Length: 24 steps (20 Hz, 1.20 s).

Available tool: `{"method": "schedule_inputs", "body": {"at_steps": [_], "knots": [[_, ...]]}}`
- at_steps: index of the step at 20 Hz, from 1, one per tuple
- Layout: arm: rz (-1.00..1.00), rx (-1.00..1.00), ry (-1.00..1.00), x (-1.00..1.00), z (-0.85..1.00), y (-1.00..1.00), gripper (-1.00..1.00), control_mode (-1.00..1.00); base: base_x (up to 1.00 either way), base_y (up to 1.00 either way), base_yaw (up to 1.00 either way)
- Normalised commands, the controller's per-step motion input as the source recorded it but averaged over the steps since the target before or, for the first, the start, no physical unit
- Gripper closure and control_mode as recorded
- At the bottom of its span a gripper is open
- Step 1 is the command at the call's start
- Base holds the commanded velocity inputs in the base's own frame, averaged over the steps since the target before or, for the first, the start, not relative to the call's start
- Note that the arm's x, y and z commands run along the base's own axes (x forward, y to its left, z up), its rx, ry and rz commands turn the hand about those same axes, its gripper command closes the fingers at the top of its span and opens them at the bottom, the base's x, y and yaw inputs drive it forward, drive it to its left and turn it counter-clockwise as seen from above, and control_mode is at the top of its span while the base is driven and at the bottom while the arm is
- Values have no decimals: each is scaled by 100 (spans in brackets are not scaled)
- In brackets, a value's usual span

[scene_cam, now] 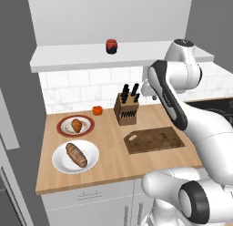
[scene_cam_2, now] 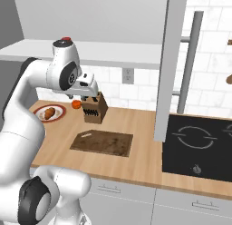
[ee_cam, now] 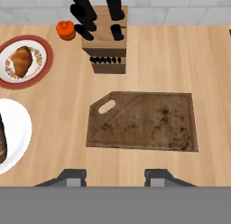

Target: From the different types of pastries on the counter, select a croissant and place it on the cutting board. Then retrieve a jar of jam from the cabinet and place it alongside the croissant on the cutting board.

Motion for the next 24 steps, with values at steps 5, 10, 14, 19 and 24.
{"method": "schedule_inputs", "body": {"at_steps": [5, 10, 14, 19, 24], "knots": [[0, 1, 0, 0, 0, 0, -100, -100, 0, 0, 0], [0, 0, 0, -1, 0, 0, -100, -100, 0, 0, 0], [0, 0, 0, 0, 0, 0, -100, -100, 0, 0, 0], [0, 0, 0, -8, 0, 9, -100, -100, 0, 0, 0], [0, 0, 0, -40, -4, 40, -100, -100, 0, 0, 0]]}}
